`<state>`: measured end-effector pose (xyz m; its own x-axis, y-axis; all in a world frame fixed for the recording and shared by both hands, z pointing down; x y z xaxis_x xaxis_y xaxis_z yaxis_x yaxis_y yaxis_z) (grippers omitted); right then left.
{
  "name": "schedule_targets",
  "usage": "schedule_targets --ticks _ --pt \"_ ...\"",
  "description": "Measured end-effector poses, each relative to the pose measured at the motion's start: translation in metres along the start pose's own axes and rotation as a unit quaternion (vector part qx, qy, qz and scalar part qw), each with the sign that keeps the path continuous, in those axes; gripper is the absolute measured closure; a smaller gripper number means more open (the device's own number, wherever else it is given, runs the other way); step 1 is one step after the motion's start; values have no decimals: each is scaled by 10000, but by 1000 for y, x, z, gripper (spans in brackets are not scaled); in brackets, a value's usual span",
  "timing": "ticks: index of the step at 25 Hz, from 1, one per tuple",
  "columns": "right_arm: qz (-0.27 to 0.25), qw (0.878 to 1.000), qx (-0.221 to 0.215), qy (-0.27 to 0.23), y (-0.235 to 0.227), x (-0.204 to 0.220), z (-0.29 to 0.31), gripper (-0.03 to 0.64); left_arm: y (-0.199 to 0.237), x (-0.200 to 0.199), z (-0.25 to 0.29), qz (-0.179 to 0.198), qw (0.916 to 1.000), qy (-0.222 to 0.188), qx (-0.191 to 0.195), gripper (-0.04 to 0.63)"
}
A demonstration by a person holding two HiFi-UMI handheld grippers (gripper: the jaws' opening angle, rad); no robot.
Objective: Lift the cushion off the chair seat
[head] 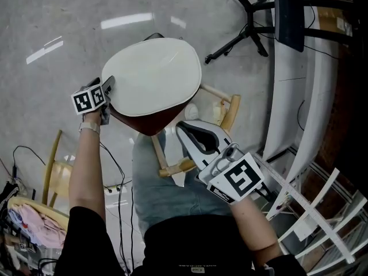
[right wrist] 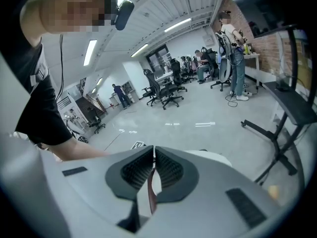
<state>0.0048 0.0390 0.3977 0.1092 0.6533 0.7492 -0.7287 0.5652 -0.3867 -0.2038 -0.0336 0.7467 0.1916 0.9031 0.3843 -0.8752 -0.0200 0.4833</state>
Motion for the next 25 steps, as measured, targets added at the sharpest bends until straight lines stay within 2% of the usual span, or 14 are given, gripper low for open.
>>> schedule_targets --ticks 4,9,12,19,25 --pt "39 10000 6 -5 -2 -1 1 611 4 5 13 -36 9996 245 145 308" --pt "123 9999 106 -54 -5 -1 0 611 6 12 20 -352 9985 349 240 314" --pt "176 9998 117 -71 -6 -1 0 611 2 11 19 -190 9990 330 216 364" --pt "241 9995 177 -141 -12 -9 -4 611 -12 7 13 -138 9990 320 282 479" --pt "207 9995 218 -133 -18 -14 -13 611 -26 1 0 -55 9996 175 199 520"
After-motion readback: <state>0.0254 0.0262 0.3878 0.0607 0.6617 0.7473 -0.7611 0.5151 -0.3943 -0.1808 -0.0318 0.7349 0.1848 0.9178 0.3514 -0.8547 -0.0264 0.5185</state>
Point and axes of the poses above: the fingertips, and each gripper's own axes: z forward along the fingers, y to its left, x out of its underside, the point moved 2 cm from there along -z, backward along the fingers, and after that the axes turned 4 degrees about -y, right-handed, at the moved point
